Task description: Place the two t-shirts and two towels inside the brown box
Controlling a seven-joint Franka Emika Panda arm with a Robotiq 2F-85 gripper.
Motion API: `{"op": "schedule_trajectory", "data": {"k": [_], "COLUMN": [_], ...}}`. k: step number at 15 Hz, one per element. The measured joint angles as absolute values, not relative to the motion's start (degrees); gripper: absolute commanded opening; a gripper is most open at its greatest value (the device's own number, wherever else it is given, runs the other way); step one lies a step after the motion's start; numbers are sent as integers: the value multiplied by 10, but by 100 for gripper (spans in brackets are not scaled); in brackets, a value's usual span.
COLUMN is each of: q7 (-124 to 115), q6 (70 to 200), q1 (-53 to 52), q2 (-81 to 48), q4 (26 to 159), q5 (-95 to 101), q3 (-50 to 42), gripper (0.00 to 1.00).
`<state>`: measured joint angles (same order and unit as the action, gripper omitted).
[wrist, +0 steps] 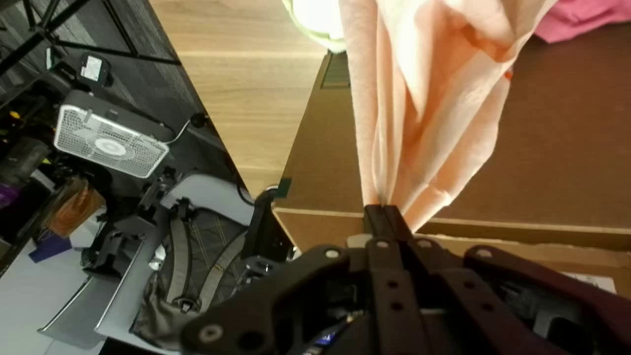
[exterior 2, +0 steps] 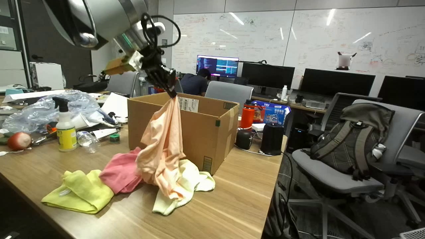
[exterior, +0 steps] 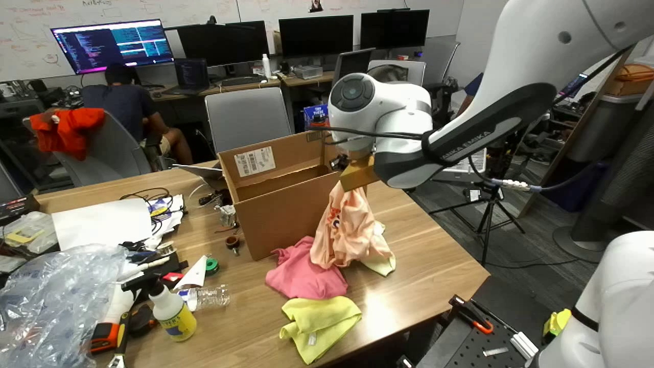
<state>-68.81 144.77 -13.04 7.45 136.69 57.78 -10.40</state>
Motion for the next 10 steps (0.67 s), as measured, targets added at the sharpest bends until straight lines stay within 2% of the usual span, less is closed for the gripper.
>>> {"op": "schedule_trajectory", "data": {"k": [4,10], "q7": [-688,-688], "q6": [1413,1393], "q1": [-72,-28], "q2": [134,171], "q4": [1338,1286], "q5": [585,588], "q3": [-28,22], "gripper": [0,0]}}
